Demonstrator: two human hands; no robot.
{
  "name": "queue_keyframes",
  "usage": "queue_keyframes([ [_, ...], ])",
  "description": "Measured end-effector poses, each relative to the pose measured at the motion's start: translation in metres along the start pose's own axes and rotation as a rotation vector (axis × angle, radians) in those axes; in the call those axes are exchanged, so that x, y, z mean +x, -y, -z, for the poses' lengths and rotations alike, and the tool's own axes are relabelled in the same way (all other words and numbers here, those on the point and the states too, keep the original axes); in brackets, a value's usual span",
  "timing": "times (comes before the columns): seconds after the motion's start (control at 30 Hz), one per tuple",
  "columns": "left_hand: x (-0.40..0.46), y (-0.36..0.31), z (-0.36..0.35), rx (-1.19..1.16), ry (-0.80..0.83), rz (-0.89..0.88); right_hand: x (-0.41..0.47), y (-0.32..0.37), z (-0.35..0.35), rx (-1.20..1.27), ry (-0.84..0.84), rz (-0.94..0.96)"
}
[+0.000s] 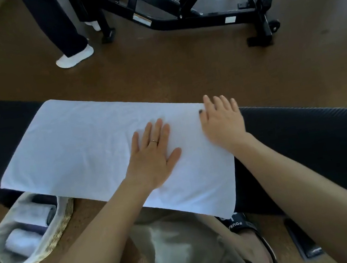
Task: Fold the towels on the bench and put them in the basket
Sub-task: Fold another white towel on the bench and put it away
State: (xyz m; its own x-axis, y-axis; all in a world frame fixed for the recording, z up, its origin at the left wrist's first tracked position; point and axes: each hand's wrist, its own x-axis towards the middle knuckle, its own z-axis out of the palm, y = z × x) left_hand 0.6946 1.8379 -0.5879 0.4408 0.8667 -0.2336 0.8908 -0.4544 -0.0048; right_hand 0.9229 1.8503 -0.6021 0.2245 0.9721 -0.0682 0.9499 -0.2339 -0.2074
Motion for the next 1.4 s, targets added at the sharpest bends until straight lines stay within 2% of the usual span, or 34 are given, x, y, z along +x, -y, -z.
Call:
queue_keyframes([
  [0.07,-0.006,-0.014,0.008,-0.011,-0.032,-0.067,0.001,-0.011,0.006,-0.008,0.025,-0.036],
  [0.13,-0.021,-0.044,0.009,-0.022,-0.115,-0.309,0.002,-0.009,0.008,-0.024,0.025,0.045],
  [0.2,-0.044,-0.075,-0.005,-0.024,-0.074,-0.546,-0.001,-0.004,0.006,-0.025,0.034,0.122],
  [0.23,-0.057,-0.088,-0.015,0.025,-0.069,-0.609,-0.002,-0.003,0.006,-0.019,0.039,0.133],
  [0.3,-0.076,-0.103,-0.033,0.144,-0.133,-0.658,-0.004,-0.002,0.006,-0.016,0.037,0.133],
  [0.37,-0.089,-0.112,-0.041,0.141,-0.164,-0.699,-0.004,-0.002,0.006,-0.026,0.033,0.132],
  [0.47,-0.101,-0.117,-0.036,0.136,-0.149,-0.907,-0.005,-0.001,0.007,-0.057,0.037,0.121],
  [0.5,-0.101,-0.113,-0.031,0.138,-0.161,-0.928,-0.007,0.001,0.009,-0.073,0.034,0.122],
  [0.57,-0.096,-0.095,-0.023,0.063,-0.22,-0.813,-0.01,0.006,0.014,-0.088,-0.007,0.149],
  [0.63,-0.086,-0.072,-0.019,0.024,-0.237,-0.593,-0.012,0.013,0.015,-0.056,-0.05,0.214],
  [0.7,-0.081,-0.059,-0.018,0.031,-0.147,-0.457,-0.015,0.021,0.01,-0.026,-0.044,0.271],
  [0.8,-0.084,-0.062,-0.019,0.058,0.007,-0.614,-0.019,0.025,-0.001,-0.046,0.019,0.226],
  [0.87,-0.089,-0.057,-0.01,0.045,0.002,-0.711,-0.022,0.028,-0.001,-0.034,0.003,0.167],
  [0.9,-0.089,-0.047,-0.003,0.017,-0.022,-0.69,-0.023,0.035,0.0,-0.025,-0.024,0.177],
  [1.0,-0.079,0.01,0.01,-0.03,-0.052,-0.406,-0.019,0.072,0.001,0.018,-0.094,0.305],
  [1.1,-0.069,0.08,0.018,-0.052,-0.032,-0.043,-0.007,0.118,-0.005,0.027,-0.048,0.413],
  [1.17,-0.068,0.12,0.018,-0.103,-0.048,0.132,0.0,0.148,-0.01,0.002,-0.025,0.485],
  [1.33,-0.064,0.214,0.004,-0.306,0.016,0.649,0.028,0.211,-0.026,-0.056,0.078,0.599],
  [1.4,-0.063,0.24,0.004,-0.339,0.034,0.745,0.048,0.235,-0.029,-0.057,0.082,0.601],
])
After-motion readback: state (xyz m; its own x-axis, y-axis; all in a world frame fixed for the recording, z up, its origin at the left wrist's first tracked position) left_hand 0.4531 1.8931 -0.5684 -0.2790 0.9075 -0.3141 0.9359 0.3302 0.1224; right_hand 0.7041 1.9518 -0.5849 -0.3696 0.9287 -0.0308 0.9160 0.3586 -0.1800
